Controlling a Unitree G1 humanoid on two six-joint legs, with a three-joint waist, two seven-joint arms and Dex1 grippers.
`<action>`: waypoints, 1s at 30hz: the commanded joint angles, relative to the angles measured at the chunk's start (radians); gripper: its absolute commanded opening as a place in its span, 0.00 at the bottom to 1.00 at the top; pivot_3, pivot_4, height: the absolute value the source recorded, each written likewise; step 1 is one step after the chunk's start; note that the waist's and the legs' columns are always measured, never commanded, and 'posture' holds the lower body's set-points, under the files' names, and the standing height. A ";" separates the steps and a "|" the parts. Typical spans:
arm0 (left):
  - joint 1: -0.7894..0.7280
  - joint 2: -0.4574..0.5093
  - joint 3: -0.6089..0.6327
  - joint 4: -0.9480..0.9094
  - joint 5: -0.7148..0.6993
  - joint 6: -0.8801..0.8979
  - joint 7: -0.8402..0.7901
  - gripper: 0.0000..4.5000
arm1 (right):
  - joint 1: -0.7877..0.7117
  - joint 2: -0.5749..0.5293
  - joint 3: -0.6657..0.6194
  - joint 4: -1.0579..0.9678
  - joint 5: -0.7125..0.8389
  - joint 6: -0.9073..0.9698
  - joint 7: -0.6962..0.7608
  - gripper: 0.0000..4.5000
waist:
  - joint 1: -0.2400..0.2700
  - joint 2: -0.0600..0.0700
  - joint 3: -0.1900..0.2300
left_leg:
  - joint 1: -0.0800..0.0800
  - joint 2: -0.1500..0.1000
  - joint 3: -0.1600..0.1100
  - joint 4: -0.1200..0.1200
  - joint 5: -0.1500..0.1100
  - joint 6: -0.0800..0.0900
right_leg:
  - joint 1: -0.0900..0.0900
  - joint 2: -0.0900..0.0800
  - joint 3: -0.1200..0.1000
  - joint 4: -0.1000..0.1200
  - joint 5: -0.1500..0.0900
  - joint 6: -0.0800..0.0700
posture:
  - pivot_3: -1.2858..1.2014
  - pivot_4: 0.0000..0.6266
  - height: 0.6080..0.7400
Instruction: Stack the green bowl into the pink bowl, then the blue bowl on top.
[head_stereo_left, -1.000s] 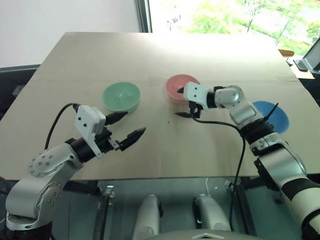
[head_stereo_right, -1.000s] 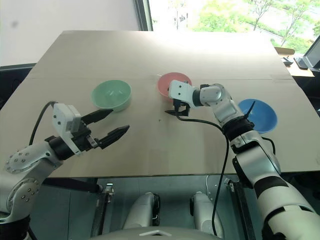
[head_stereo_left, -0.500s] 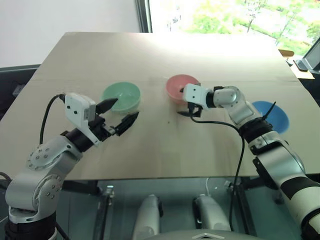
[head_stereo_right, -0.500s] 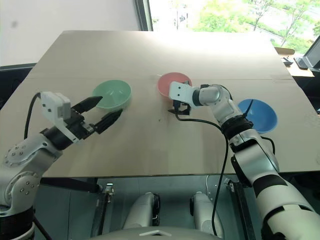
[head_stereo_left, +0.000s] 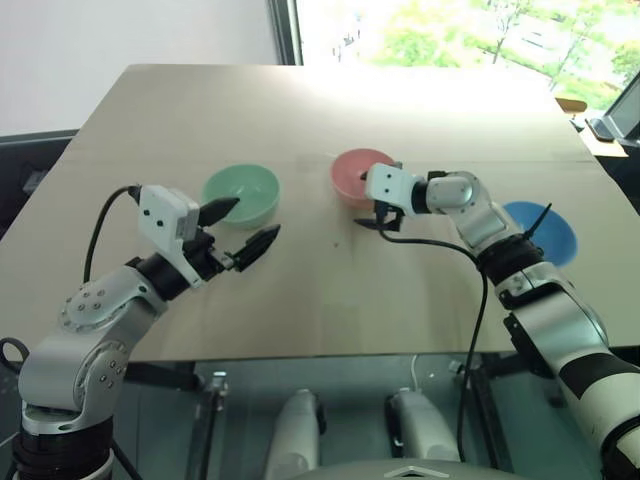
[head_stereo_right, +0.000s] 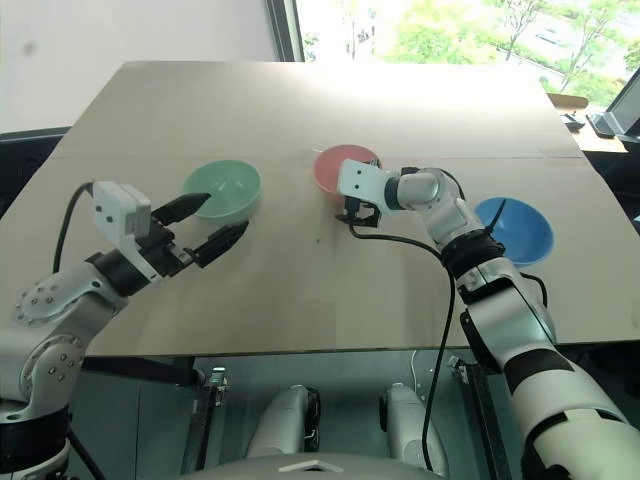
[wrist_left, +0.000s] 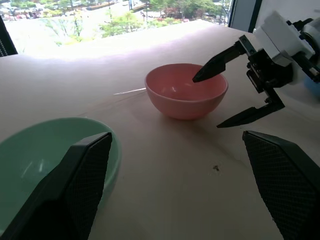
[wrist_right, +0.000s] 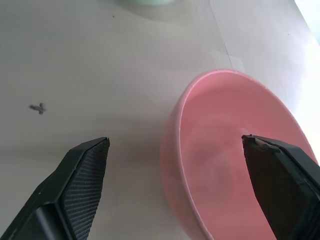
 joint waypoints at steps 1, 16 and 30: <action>0.014 0.028 0.032 -0.066 -0.008 -0.035 -0.043 0.98 | -0.027 0.008 -0.029 -0.010 0.022 0.000 0.005 1.00 | 0.001 0.000 0.000 | 0.000 0.000 0.000 0.000 0.000 0.000 | 0.000 0.000 0.000 0.000 0.000 0.000 | 0.52 0.24 1.00; 0.071 0.057 0.140 -0.103 -0.117 -0.012 -0.083 1.00 | -0.090 0.040 -0.027 0.131 0.007 -0.042 0.001 0.01 | -0.001 0.000 0.000 | 0.000 0.000 0.000 0.000 0.000 0.000 | 0.000 0.000 0.000 0.000 0.000 0.000 | 0.52 0.24 1.00; 0.080 0.014 0.072 -0.022 -0.048 -0.113 -0.143 1.00 | 0.169 -0.118 -0.024 -0.525 0.150 0.425 0.307 0.01 | 0.015 0.000 0.000 | 0.000 0.000 -0.001 -0.002 0.000 0.000 | 0.001 0.000 -0.001 -0.002 0.000 0.000 | 0.52 0.24 1.00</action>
